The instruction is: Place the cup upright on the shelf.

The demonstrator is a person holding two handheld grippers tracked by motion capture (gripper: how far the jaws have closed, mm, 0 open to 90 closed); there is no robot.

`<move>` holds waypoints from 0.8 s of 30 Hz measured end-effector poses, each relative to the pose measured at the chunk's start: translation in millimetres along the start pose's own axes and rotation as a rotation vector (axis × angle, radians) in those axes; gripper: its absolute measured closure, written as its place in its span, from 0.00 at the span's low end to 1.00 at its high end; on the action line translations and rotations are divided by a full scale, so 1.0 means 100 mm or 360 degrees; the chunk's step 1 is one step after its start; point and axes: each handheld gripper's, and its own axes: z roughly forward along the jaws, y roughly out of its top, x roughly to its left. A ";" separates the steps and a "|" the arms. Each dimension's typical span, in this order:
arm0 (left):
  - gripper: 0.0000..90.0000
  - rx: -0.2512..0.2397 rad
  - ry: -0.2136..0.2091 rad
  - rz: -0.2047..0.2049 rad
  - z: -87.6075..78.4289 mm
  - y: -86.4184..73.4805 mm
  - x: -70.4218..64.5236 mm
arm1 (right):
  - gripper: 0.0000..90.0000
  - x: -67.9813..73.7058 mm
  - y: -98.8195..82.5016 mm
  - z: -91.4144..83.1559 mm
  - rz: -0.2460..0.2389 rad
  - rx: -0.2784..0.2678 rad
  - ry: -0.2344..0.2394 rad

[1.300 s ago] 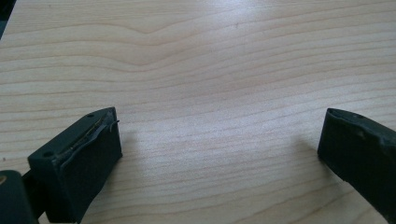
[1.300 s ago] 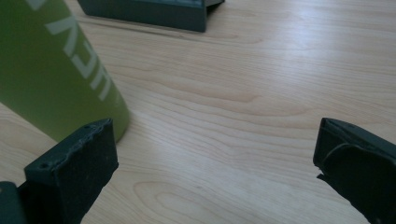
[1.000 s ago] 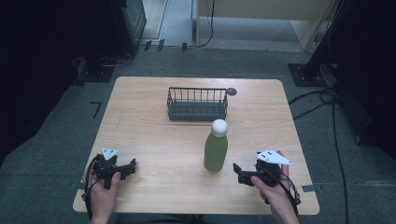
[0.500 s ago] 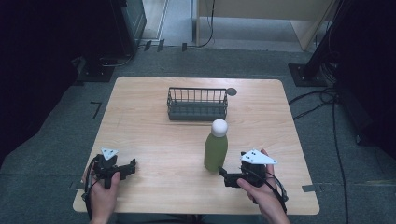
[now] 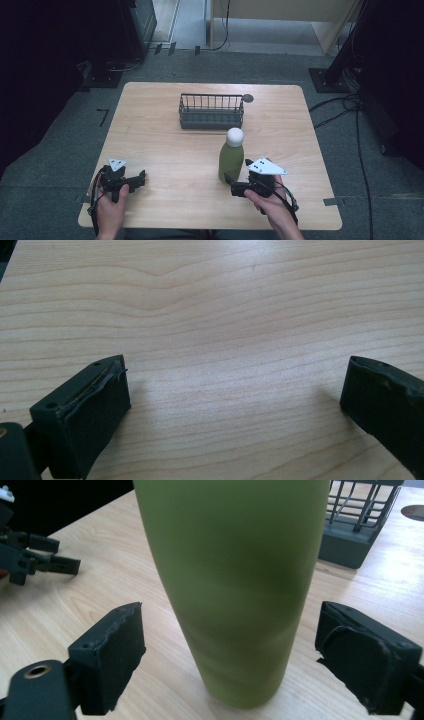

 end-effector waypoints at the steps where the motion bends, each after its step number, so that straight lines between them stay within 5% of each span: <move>1: 0.00 -0.0001 0.0000 -0.0001 0.00 0.00 0.00 | 0.14 0.00 0.01 0.02 0.0013 -0.0004 -0.0005; 13: 0.00 0.0000 0.0000 0.0000 0.00 0.00 0.00 | 0.14 0.04 0.10 0.16 0.0056 -0.0068 -0.0084; 24: 0.00 0.0000 0.0000 0.0000 0.00 0.00 0.00 | 0.19 0.05 0.13 0.30 0.0018 -0.0066 -0.0111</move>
